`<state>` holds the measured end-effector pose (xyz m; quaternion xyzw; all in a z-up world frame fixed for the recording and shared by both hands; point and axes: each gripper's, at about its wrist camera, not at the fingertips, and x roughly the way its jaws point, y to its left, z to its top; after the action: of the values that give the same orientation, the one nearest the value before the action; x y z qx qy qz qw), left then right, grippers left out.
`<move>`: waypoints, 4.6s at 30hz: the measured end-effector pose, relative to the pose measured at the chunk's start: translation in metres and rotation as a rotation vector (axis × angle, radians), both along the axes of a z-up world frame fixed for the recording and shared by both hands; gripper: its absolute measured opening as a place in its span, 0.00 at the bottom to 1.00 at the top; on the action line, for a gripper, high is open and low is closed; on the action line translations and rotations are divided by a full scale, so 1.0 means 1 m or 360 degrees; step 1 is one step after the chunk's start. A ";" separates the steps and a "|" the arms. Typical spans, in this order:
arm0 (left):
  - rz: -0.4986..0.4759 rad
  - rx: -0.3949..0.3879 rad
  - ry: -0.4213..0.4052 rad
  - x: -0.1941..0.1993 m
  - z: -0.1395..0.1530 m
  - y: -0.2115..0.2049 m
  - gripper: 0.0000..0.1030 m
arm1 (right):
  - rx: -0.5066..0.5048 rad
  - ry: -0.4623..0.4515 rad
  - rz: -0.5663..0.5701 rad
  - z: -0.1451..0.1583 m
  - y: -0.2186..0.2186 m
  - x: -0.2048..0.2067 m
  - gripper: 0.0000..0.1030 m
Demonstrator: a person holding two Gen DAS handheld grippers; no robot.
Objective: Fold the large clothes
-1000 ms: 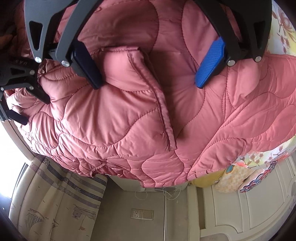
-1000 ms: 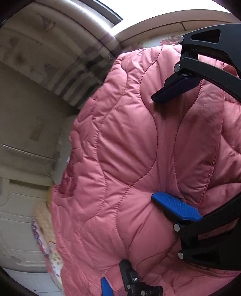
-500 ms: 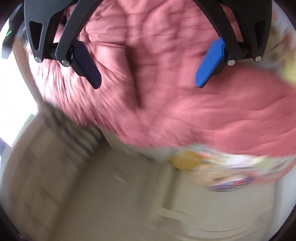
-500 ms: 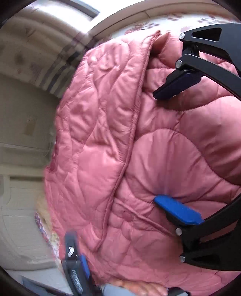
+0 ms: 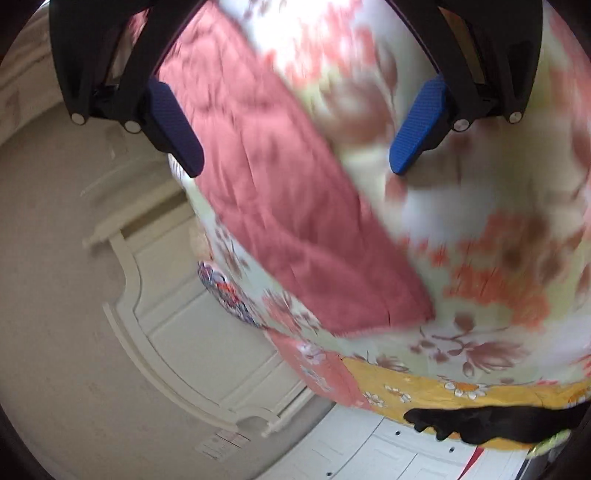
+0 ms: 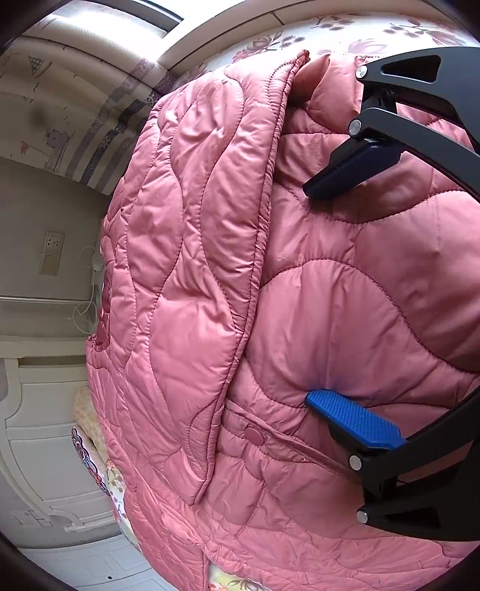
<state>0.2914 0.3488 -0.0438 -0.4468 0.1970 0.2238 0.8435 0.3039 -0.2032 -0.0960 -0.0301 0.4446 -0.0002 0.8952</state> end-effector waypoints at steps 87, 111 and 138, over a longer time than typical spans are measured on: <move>-0.0576 0.0559 0.0368 0.024 -0.010 -0.219 0.95 | 0.0580 -0.0621 -0.0477 0.078 -0.068 0.010 0.64; -0.1415 0.0825 0.0329 0.107 0.012 -0.325 0.97 | 0.0182 -0.0214 -0.0127 0.021 -0.004 0.063 0.74; -0.1382 0.0275 0.0432 0.265 0.004 -0.267 0.97 | 0.0351 -0.0211 -0.0092 0.020 -0.015 0.064 0.76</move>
<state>0.5565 0.0823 -0.0397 -0.2175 0.4551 -0.0782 0.8599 0.3677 -0.2181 -0.0764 0.0815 0.3824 0.0209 0.9202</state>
